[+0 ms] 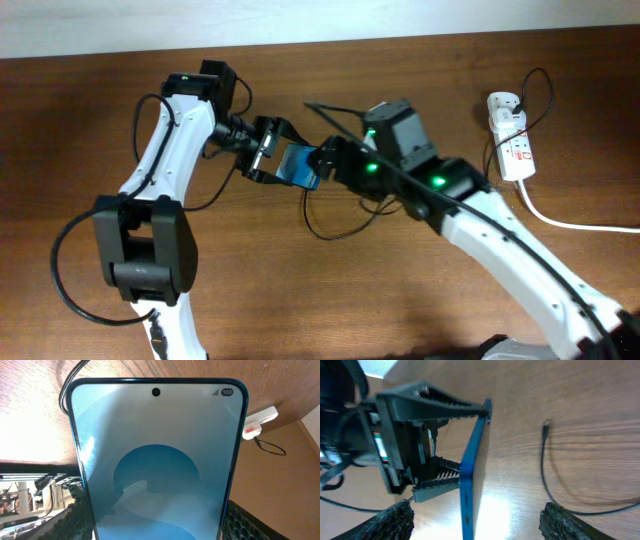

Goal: Plug charger to phone and switch on socket
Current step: 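Close the right gripper on the phone's lower edge, then open the left gripper and pull the phone away with the right gripper, then move the left gripper to the phone's top end and close on it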

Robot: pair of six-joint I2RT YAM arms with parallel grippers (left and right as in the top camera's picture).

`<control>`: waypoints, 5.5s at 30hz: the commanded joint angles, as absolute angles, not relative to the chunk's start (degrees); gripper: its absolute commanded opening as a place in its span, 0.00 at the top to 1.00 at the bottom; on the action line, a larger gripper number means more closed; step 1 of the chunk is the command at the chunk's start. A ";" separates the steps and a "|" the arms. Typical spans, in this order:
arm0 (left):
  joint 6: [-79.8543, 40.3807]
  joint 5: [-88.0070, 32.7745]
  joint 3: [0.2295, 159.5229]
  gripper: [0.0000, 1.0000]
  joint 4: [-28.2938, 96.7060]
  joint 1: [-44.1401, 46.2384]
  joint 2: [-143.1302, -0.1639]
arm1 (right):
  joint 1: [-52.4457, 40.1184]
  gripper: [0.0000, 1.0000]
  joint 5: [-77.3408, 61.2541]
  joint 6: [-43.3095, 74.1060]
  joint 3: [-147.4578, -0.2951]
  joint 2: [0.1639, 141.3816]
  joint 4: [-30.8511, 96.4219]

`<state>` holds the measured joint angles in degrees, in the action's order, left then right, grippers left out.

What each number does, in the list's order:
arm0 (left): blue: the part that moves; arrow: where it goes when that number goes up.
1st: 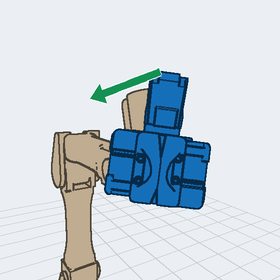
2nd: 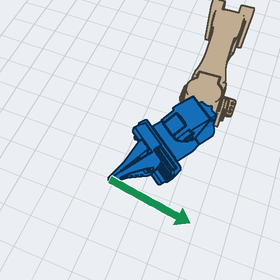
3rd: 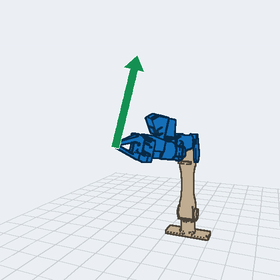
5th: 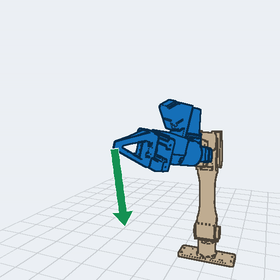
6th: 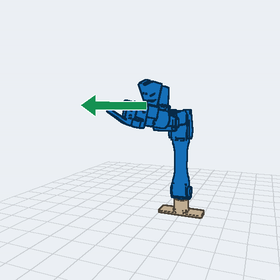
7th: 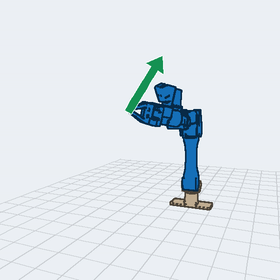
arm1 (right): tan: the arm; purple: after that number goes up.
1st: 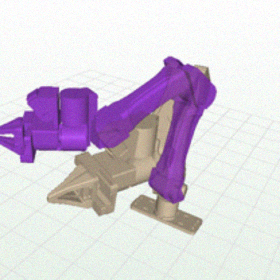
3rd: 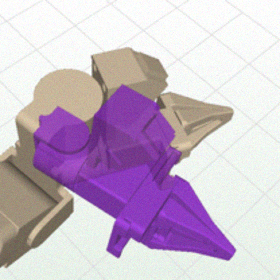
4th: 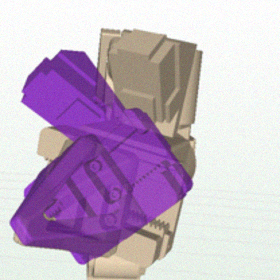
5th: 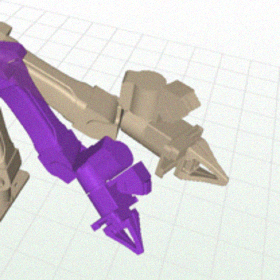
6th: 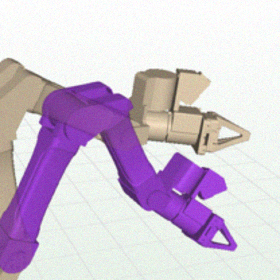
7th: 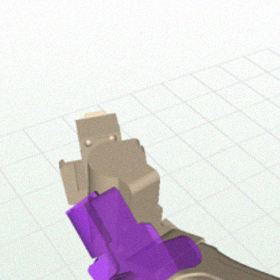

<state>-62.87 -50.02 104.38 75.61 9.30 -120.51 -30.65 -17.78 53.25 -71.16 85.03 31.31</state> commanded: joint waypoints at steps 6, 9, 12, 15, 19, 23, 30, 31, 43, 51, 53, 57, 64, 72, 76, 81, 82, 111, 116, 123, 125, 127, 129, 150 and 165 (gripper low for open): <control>-63.81 -50.96 105.75 1.00 75.70 9.39 -120.31 | -34.48 0.27 -15.14 56.05 -72.27 89.67 27.38; -63.81 -50.96 105.75 1.00 75.70 9.39 -120.31 | -35.18 0.35 -14.11 56.03 -72.27 90.13 26.46; -63.83 -50.96 105.75 1.00 75.70 9.39 -120.31 | -35.53 0.43 -13.17 56.05 -72.27 90.56 25.69; -63.81 -50.98 105.75 1.00 75.72 9.39 -120.31 | -35.64 0.47 -11.94 56.03 -72.27 91.09 25.17; -63.81 -50.96 105.75 1.00 75.75 9.39 -120.31 | -35.62 0.50 -11.73 56.03 -72.27 92.38 23.97; -63.81 -50.98 105.75 1.00 75.75 9.39 -120.31 | -35.62 0.58 -11.25 56.01 -72.27 92.68 22.39; -63.81 -50.98 105.75 1.00 75.75 9.39 -120.31 | -35.62 0.66 -10.87 55.96 -72.27 92.68 21.80; -63.79 -50.98 105.75 1.00 75.75 9.39 -120.31 | -35.62 0.68 -10.90 55.96 -72.27 92.68 21.80; -63.79 -51.00 105.75 0.93 75.75 9.37 -120.31 | -35.62 0.94 -11.57 55.99 -72.27 92.68 22.04; -63.77 -51.20 105.75 0.25 75.75 9.37 -120.31 | -35.44 0.96 -11.75 56.86 -72.29 92.31 21.58; -63.77 -51.20 105.75 0.11 75.77 9.37 -120.31 | -34.46 0.96 -11.77 57.52 -72.29 91.44 21.65; -63.77 -51.20 105.75 0.01 75.75 9.37 -120.31 | -31.64 0.96 -12.47 57.52 -72.29 88.33 23.38; -61.89 -51.20 105.75 0.01 75.72 9.37 -120.31 | -27.14 0.96 -13.28 57.52 -72.29 81.17 31.40; -58.15 -54.92 105.75 0.01 72.71 9.32 -120.31 | -21.21 0.96 -13.54 55.46 -72.16 72.95 41.54; -51.64 -60.36 105.75 0.01 69.49 9.37 -120.31 | -17.82 0.96 -17.63 53.43 -71.35 70.41 41.78; -40.47 -64.71 105.75 0.01 62.78 9.39 -120.31 | -14.33 0.96 -21.47 51.18 -71.26 68.07 41.93; -36.10 -66.54 105.75 0.01 61.06 9.39 -120.31 | -13.72 0.96 -22.15 51.05 -71.24 67.53 42.48; -15.75 -78.08 105.75 0.01 53.56 9.37 -120.31 | -4.03 0.96 -34.72 68.79 -39.94 52.10 1.65; -13.78 -83.48 105.75 0.01 51.31 9.39 -120.31 | -4.05 0.96 -33.34 71.09 -39.94 52.10 -3.01; -14.06 -84.73 105.75 0.01 51.00 9.37 -120.31 | -4.12 0.96 -25.54 76.69 -39.94 52.82 -6.02; -14.09 -84.75 105.75 0.01 51.00 9.37 -120.31 | -4.16 0.96 -24.95 78.28 -39.94 53.98 -8.19; -14.52 -84.71 105.75 0.01 50.98 9.37 -120.31 | -4.38 0.96 -24.95 78.76 -39.94 55.75 -11.66; -14.94 -84.71 105.75 0.01 50.94 9.37 -120.31 | -5.54 0.96 -24.23 79.75 -39.94 57.52 -14.81; -27.83 -84.23 105.75 0.03 39.42 11.46 -120.31 | -26.30 0.96 8.32 77.12 -39.99 73.67 -35.77; -46.68 -78.43 105.75 0.04 22.72 12.82 -120.31 | -26.68 0.96 8.43 80.44 -39.99 75.83 -37.76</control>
